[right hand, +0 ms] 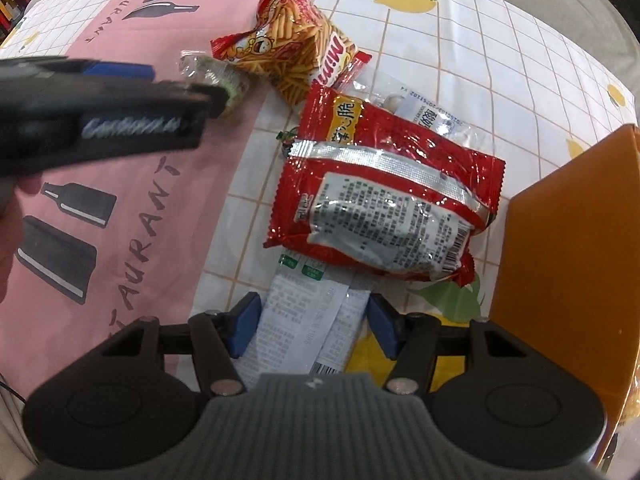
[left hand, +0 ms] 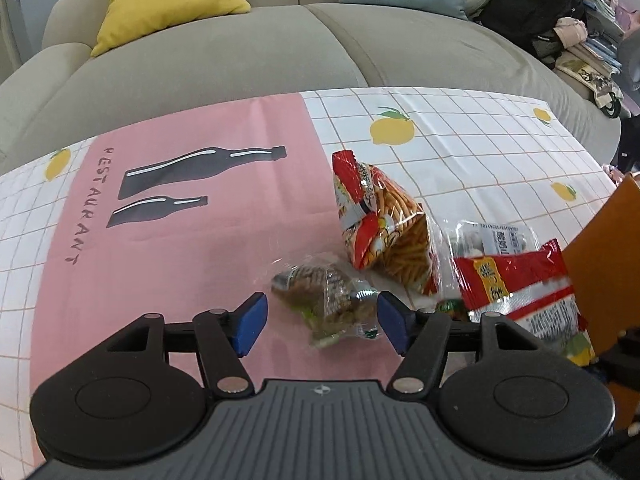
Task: Organize snacks
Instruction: 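Lower the left gripper onto the clear brown-snack packet and close it, then lift the brown-snack packet with the left gripper while the right grasps the white strip packets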
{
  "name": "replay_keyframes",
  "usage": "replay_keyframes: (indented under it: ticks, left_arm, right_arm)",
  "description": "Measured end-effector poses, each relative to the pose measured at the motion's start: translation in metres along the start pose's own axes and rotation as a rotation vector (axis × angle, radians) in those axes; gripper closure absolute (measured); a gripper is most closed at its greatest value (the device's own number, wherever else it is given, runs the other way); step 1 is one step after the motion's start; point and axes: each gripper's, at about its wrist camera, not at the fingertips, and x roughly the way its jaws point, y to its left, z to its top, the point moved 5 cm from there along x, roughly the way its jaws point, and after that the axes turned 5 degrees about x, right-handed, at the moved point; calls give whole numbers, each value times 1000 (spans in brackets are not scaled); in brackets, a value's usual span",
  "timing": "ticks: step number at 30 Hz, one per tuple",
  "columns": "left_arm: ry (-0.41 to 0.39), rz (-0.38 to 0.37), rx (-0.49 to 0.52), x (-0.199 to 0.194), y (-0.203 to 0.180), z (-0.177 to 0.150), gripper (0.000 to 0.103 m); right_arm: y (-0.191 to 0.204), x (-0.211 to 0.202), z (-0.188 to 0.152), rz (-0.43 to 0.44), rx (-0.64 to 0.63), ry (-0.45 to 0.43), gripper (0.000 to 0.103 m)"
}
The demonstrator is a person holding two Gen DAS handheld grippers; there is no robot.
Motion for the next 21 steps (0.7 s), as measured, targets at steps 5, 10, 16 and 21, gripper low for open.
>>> replay_keyframes:
  ticks: [5, 10, 16, 21]
  left_arm:
    - [-3, -23, -28, 6, -1, 4, 45]
    - [31, -60, -75, 11, 0, 3, 69]
    - [59, -80, -108, 4, 0, -3, 72]
    - [114, -90, -119, -15, -8, -26, 72]
  right_arm:
    - [0, 1, -1, 2, -7, -7, 44]
    - [0, 0, -2, 4, -10, -18, 43]
    - [-1, 0, -6, 7, -16, -28, 43]
    - [-1, -2, -14, 10, -13, -36, 44]
